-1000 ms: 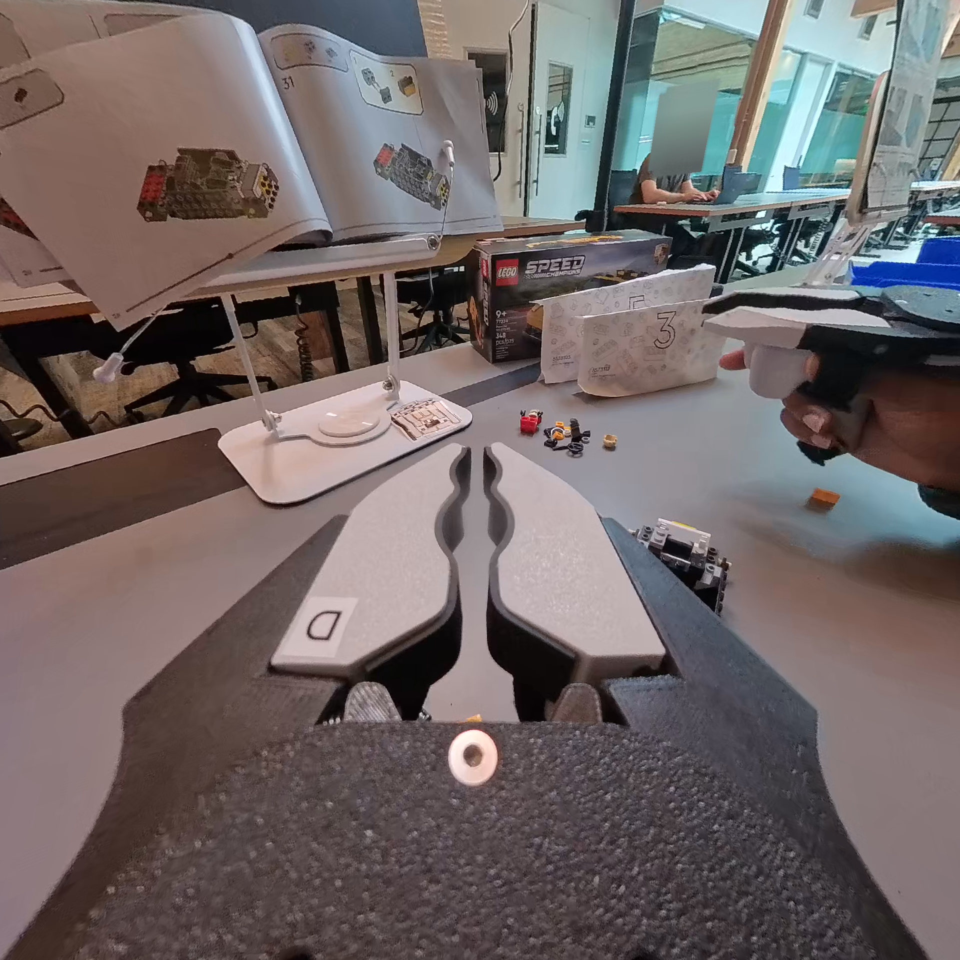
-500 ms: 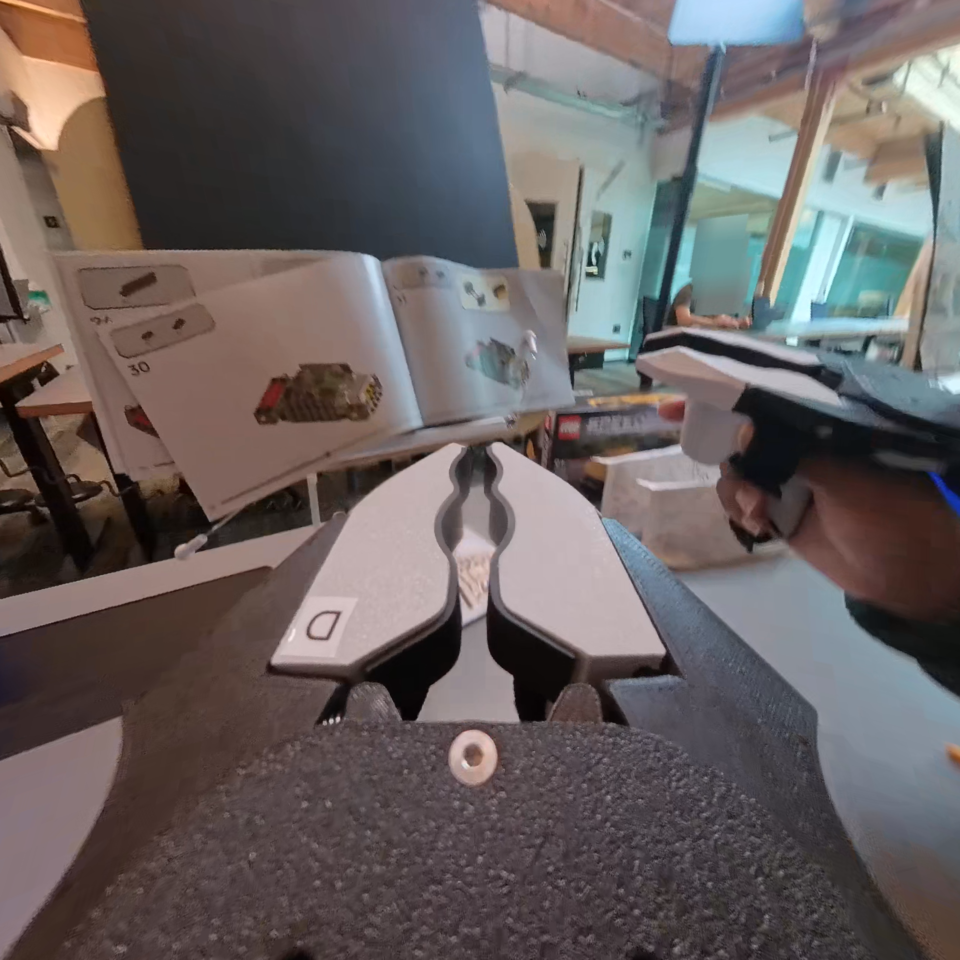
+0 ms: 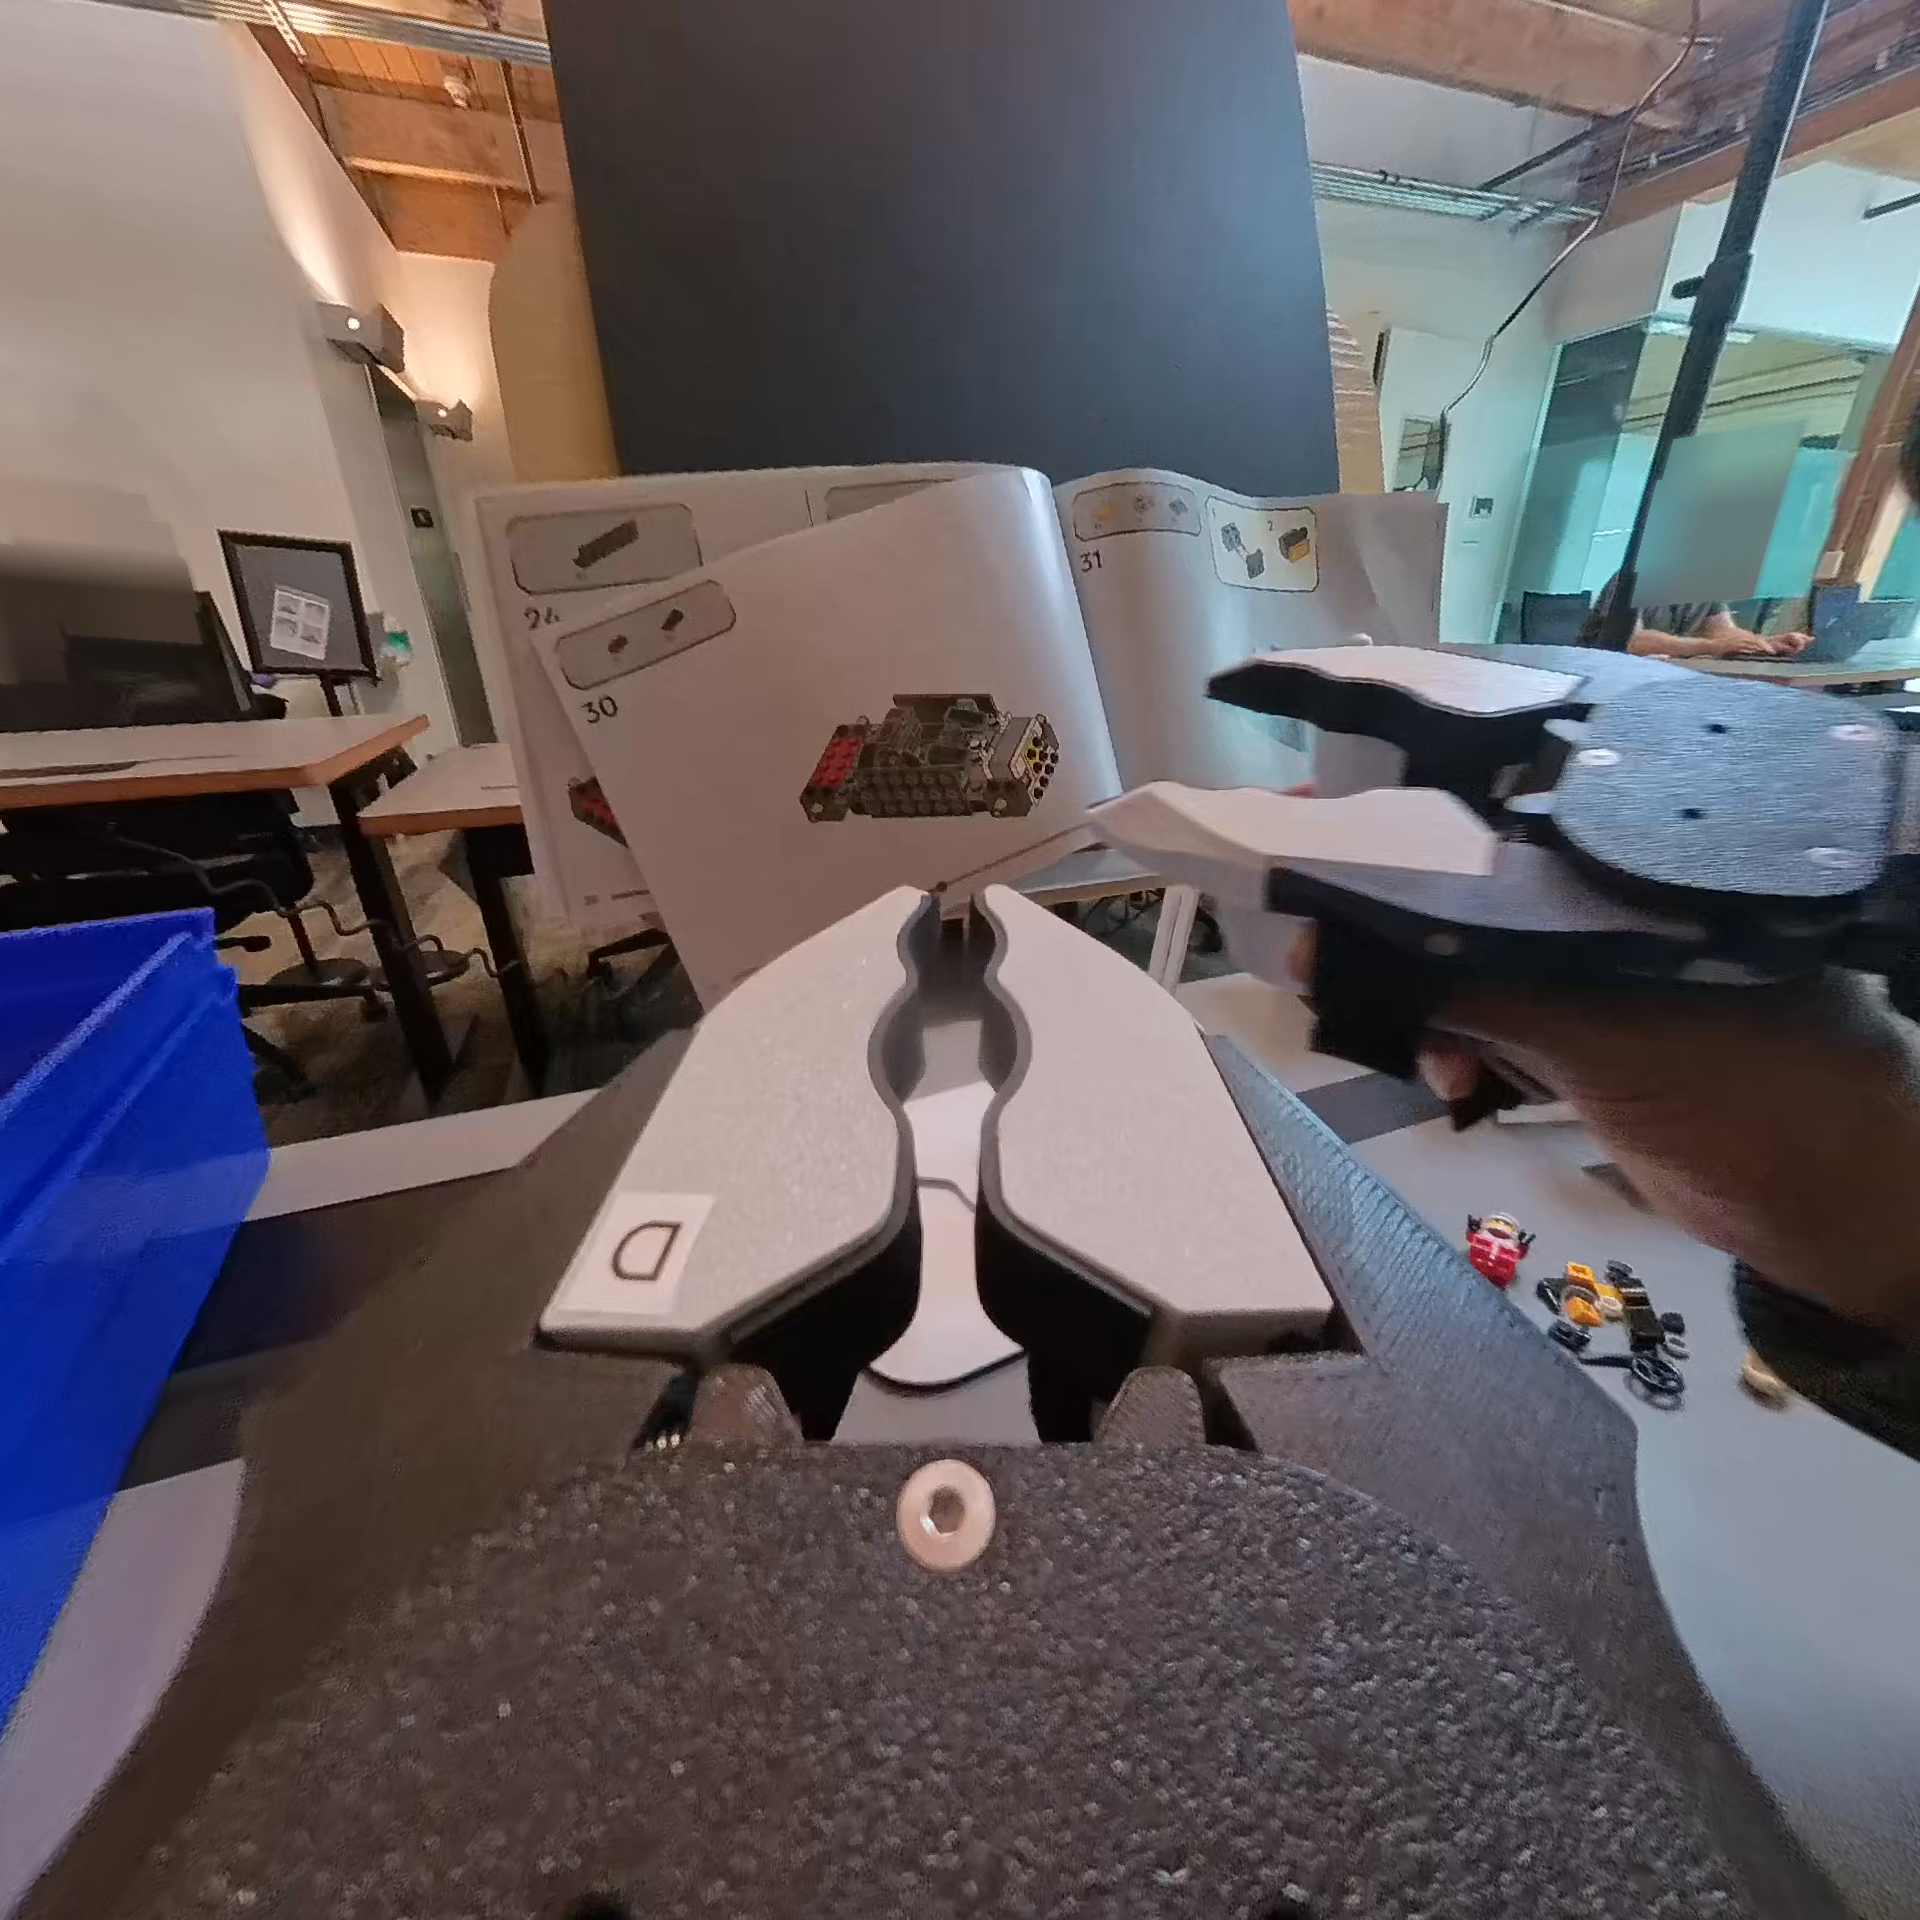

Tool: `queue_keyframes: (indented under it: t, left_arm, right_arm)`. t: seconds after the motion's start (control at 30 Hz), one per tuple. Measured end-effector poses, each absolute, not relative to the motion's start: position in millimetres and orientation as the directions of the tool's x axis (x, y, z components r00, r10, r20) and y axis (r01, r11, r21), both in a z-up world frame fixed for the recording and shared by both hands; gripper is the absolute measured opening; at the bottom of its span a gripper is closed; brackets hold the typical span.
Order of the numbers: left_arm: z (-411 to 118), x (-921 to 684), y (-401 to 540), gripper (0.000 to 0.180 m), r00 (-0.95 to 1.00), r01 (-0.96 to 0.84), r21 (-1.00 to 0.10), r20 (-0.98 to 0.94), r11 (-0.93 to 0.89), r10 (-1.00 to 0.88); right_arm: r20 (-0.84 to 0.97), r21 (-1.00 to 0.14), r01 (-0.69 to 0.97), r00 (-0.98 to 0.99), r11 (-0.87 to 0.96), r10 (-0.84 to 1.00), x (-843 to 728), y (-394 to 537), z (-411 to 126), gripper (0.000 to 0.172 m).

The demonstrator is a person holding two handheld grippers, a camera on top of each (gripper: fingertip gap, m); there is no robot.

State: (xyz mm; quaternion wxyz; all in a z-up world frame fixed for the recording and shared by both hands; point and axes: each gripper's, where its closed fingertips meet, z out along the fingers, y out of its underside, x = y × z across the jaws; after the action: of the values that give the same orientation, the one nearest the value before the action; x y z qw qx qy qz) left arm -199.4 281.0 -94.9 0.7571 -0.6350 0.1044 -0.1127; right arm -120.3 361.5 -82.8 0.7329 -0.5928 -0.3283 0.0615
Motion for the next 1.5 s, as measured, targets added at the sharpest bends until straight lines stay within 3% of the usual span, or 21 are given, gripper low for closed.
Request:
queue_keyframes:
  t: [0.37,0.43,0.5,0.67,0.93,1.27,1.4,1.5]
  left_arm:
    - [-103.2,-202.4,283.5,0.006,0.951,0.055,-0.989,0.010,0.140,-0.308]
    - [-102.8,-200.9,282.8,0.006,0.952,0.047,-0.988,0.000,0.147,-0.306]
    - [-102.5,-198.7,282.5,0.006,0.951,0.043,-0.987,-0.006,0.152,-0.308]
    - [-105.0,-192.3,281.0,0.006,0.947,0.035,-0.989,-0.013,0.144,-0.320]
    - [-106.0,-193.6,281.6,0.005,0.947,0.038,-0.990,-0.009,0.139,-0.322]
    - [-102.6,-182.6,274.4,0.000,0.928,0.001,-0.992,-0.046,0.126,-0.369]
    - [-93.0,-166.6,262.2,0.000,0.899,-0.036,-0.993,-0.082,0.115,-0.429]
    - [-99.9,-132.6,241.7,0.000,0.772,-0.115,-0.993,-0.072,-0.027,-0.631]
  right_arm:
    - [0.455,-0.887,0.333,0.750,0.320,0.480,-132.8,365.2,-79.6,0.060]
    - [0.485,-0.868,0.327,0.718,0.373,0.500,-132.7,352.2,-73.7,0.041]
    - [0.548,-0.831,0.355,0.658,0.428,0.517,-140.3,341.2,-70.8,0.000]
    - [0.523,-0.851,0.455,0.681,0.263,0.513,-151.3,364.9,-80.5,0.000]
    - [0.505,-0.862,0.430,0.692,0.268,0.516,-159.5,370.3,-79.8,0.000]
    - [0.366,-0.922,0.166,0.671,0.351,0.644,-82.7,268.1,-50.1,0.000]
    - [0.350,-0.936,0.254,0.606,0.244,0.715,-47.1,226.4,-90.2,0.011]
    - [0.331,-0.914,0.380,0.492,0.143,0.805,-28.5,193.4,-141.5,0.019]
